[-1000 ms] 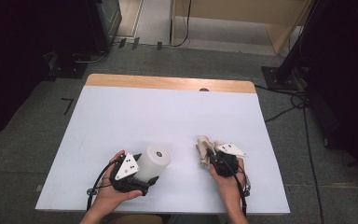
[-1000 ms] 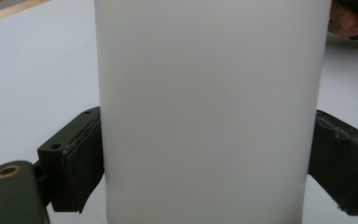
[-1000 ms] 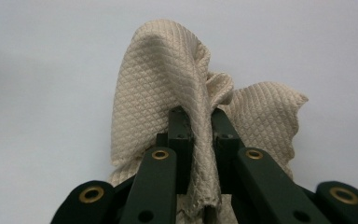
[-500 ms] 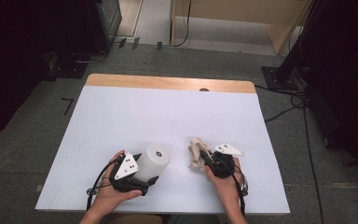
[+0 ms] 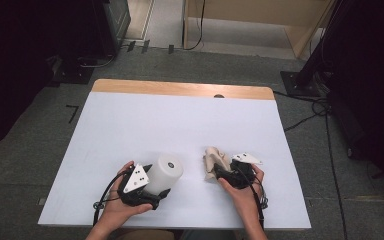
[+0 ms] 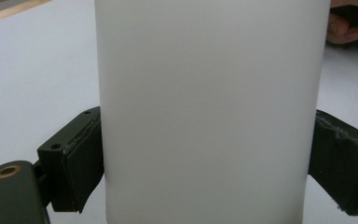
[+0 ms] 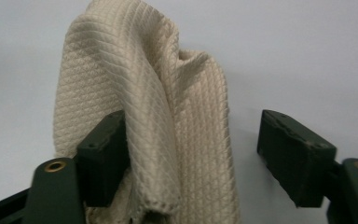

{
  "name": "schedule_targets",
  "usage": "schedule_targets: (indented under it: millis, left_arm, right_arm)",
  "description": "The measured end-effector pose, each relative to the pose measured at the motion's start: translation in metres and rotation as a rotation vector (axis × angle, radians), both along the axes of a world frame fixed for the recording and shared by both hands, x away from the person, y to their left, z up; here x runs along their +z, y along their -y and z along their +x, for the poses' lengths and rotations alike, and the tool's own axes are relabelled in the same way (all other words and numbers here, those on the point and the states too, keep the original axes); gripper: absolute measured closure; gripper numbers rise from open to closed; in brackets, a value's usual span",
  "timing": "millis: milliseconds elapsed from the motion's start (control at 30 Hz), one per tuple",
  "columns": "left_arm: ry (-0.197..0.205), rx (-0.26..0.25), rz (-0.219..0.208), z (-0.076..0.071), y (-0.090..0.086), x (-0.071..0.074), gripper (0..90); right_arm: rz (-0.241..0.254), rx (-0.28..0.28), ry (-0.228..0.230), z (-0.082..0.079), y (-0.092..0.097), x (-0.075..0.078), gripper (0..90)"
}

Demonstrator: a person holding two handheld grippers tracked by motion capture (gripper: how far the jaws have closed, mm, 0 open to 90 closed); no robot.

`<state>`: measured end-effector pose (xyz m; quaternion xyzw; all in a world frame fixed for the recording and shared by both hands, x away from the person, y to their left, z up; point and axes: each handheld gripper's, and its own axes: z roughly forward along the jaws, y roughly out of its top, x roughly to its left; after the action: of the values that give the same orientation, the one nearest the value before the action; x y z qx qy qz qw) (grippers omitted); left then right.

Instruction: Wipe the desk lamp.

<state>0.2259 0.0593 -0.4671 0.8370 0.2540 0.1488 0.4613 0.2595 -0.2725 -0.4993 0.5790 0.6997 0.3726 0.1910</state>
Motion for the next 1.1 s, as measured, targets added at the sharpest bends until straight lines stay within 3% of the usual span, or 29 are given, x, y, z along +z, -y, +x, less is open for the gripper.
schedule_targets:
  millis: [100,200,367,533,833,1100]
  left_arm:
    - [0.001,-0.001,0.0,0.0,0.0,0.0,7.8]
    - [0.003,0.002,-0.002,0.0,0.001,0.0,7.8]
    - [0.005,0.004,0.003,0.0,0.001,0.0,7.8]
    - [0.011,0.011,0.004,-0.001,0.003,-0.001,7.8]
    - [0.028,0.026,0.014,-0.002,0.007,-0.001,7.8]
    - [0.042,0.021,0.024,-0.004,0.009,-0.001,7.9]
  right_arm:
    - [-0.013,0.044,0.005,-0.002,-0.003,0.0,48.6]
    - [0.031,0.071,-0.008,-0.001,0.0,0.0,64.5]
    - [0.075,0.116,-0.02,-0.002,0.002,0.002,79.7]
    - [0.127,0.185,0.023,-0.009,-0.01,0.012,81.5]
    - [0.242,0.344,0.172,-0.032,-0.047,0.059,81.6]
    - [0.246,0.404,0.24,-0.048,-0.078,0.074,81.5]
